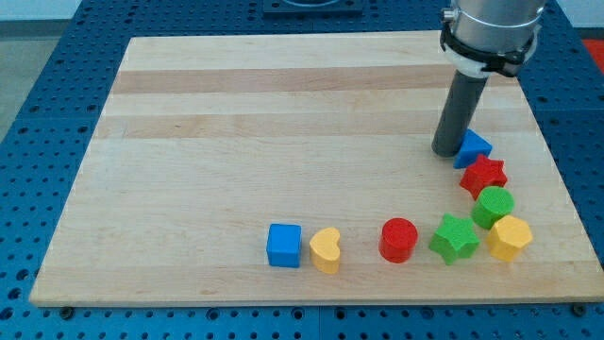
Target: Place your arm at the bottom left of the blue cube
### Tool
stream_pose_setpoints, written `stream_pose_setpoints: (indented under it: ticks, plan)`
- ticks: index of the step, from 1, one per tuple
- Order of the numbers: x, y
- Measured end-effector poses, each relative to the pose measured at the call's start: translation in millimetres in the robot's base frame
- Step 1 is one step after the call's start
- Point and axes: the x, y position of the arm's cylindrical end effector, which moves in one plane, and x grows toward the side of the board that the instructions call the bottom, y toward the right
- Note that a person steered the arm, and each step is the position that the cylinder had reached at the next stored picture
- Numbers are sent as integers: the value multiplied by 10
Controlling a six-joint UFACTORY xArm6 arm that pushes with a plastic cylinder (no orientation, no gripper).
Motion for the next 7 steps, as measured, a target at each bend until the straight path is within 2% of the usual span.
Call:
stream_pose_setpoints:
  ticks: [3, 4, 5, 6, 7]
  plan:
    - [0, -6]
    - [0, -766]
    - [182, -2071]
    - [619, -3204]
    - [1469, -3360]
